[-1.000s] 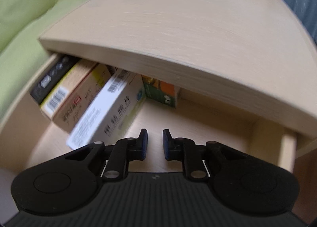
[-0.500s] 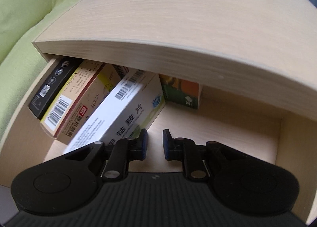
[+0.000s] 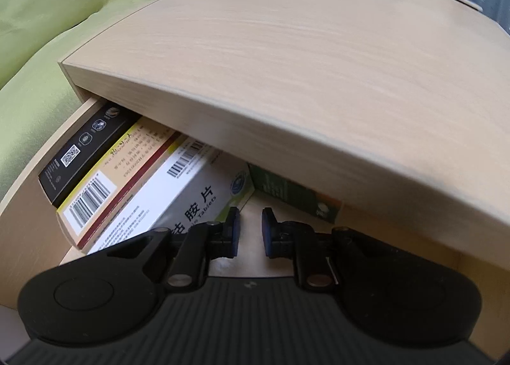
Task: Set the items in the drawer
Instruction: 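Push the white box upright against the other boxes with the right gripper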
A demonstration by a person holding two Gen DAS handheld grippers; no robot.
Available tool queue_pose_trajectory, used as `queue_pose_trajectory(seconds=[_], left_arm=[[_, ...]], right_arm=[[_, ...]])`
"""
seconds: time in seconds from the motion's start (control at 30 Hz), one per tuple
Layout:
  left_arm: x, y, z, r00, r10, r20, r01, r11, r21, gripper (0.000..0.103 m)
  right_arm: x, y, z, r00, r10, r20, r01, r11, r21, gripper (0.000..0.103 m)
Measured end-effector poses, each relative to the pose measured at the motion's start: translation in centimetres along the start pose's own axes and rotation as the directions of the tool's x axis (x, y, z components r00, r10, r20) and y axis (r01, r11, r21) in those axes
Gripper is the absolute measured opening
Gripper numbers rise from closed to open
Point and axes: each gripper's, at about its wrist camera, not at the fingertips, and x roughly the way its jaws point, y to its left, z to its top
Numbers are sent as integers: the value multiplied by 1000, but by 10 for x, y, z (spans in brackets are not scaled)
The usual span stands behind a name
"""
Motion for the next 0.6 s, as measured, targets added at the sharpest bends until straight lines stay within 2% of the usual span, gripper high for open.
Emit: queue_pose_trajectory(seconds=[0.17, 0.33, 0.4, 0.6], left_arm=[[0, 0, 1, 1000, 0, 1, 0, 1000, -1, 98], [1, -1, 0, 1000, -11, 1, 11, 1000, 6, 98], [1, -2, 0, 1000, -21, 2, 21, 1000, 13, 98], [6, -6, 2, 998, -64, -5, 64, 998, 30, 98]], right_arm=[[2, -5, 1, 1000, 6, -9, -6, 1000, 7, 14], [-20, -10, -7, 999, 7, -41, -8, 1000, -10, 15], [-32, -9, -11, 998, 36, -61, -38, 999, -37, 18], [-52, 14, -20, 984, 145, -104, -160, 975, -157, 18]])
